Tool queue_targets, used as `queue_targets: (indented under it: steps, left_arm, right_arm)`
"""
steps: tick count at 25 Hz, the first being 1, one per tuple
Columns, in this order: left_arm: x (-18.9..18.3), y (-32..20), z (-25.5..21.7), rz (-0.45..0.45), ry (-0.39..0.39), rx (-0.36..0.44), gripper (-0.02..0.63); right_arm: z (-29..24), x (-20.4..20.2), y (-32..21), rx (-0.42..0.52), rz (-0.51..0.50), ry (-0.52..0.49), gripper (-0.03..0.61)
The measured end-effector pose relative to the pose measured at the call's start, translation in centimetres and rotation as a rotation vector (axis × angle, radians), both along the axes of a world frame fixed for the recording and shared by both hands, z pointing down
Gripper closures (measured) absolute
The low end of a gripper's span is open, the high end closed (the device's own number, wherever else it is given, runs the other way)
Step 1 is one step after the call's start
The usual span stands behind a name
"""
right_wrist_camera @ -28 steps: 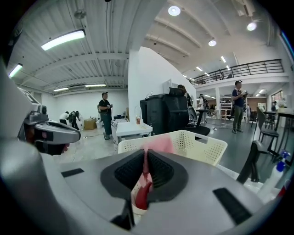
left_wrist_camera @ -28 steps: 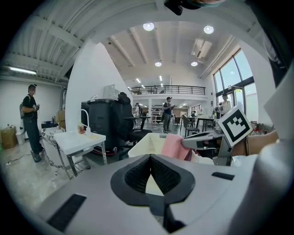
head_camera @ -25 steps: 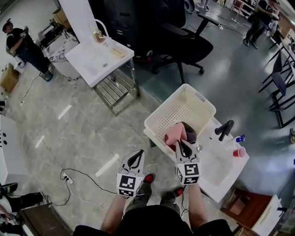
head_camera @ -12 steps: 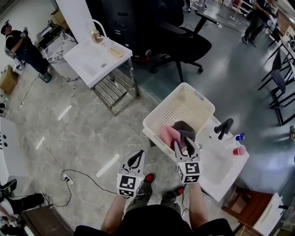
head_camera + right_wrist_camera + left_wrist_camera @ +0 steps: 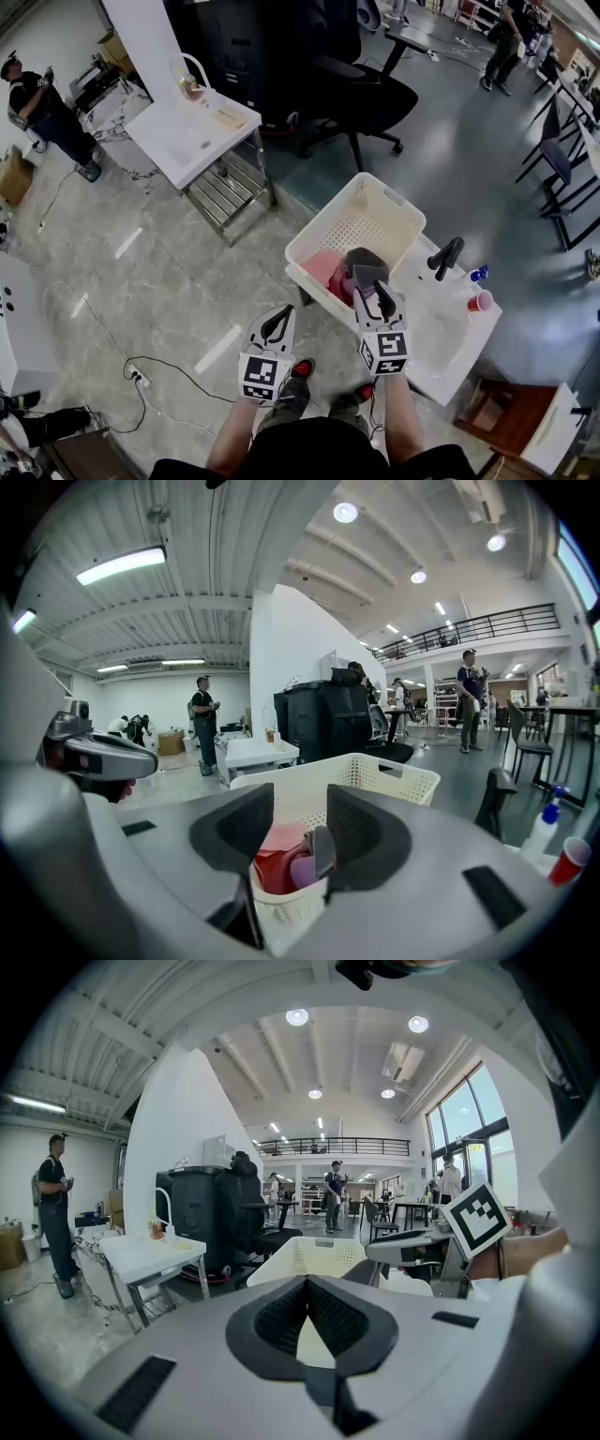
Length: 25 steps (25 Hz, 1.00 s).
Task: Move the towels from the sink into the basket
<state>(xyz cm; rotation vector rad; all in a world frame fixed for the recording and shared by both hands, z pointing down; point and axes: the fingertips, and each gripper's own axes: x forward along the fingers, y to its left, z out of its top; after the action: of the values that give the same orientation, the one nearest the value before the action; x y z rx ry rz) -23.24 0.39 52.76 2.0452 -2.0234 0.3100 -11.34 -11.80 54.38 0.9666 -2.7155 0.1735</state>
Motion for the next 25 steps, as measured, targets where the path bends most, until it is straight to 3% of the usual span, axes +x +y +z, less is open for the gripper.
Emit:
queue_targets:
  steps: [10, 25]
  left_arm:
    - [3.7, -1.4, -2.8, 0.126, -0.032, 0.071, 0.607]
    - [12.3, -4.6, -6.4, 0.404, -0.039, 0.157, 0.607]
  right_arm:
    - [-4.6, 6.1, 0.9, 0.101, 0.117, -0.041, 0.422]
    - [-7.6, 18.2, 3.2, 0.176, 0.43, -0.036, 0.526]
